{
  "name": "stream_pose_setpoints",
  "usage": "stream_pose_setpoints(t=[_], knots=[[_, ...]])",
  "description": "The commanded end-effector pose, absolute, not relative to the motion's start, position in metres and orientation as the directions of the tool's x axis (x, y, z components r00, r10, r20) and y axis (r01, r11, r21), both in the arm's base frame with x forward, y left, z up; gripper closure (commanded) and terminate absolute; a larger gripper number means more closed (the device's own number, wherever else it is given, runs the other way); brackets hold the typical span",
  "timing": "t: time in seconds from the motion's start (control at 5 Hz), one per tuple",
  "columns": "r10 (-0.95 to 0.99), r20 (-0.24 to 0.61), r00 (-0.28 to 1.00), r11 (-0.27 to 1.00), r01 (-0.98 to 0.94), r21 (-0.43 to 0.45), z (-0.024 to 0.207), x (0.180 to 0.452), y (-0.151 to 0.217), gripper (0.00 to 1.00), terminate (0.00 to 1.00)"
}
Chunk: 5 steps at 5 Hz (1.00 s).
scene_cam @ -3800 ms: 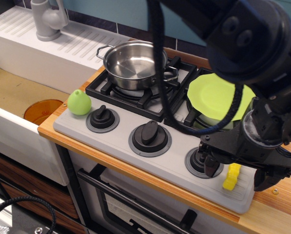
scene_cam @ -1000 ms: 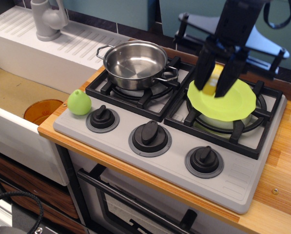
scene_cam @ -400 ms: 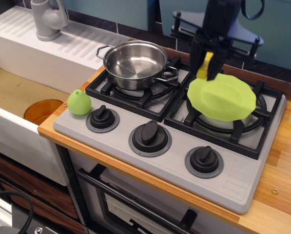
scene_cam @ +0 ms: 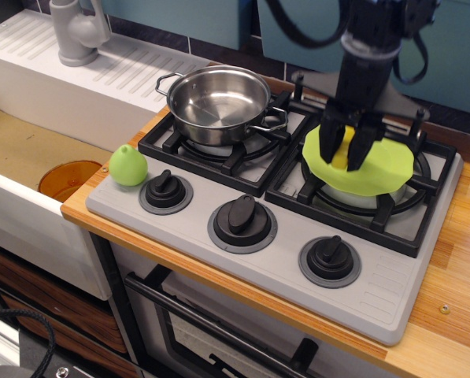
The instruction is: Put fry on plate and smallpear in pot or pan on stove
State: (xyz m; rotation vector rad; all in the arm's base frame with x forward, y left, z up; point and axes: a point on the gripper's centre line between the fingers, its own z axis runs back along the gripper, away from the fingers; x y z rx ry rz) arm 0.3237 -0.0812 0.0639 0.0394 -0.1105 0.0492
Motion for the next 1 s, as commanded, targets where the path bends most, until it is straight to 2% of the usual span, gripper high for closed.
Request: stream_pose_setpoints(t=[0.0, 0.4, 0.8], knots=[[0.038, 0.170, 0.985, 0.999, -0.043, 0.025, 0.067, 0.327, -0.093, 0.00, 0.00], [0.047, 0.143, 0.989, 0.998, -0.052, 0.035, 0.085, 0.317, -0.093, 0.00, 0.00], [0.014, 0.067, 0.998, 0.995, -0.021, 0.093, 0.126, 0.308, -0.071, 0.00, 0.00]])
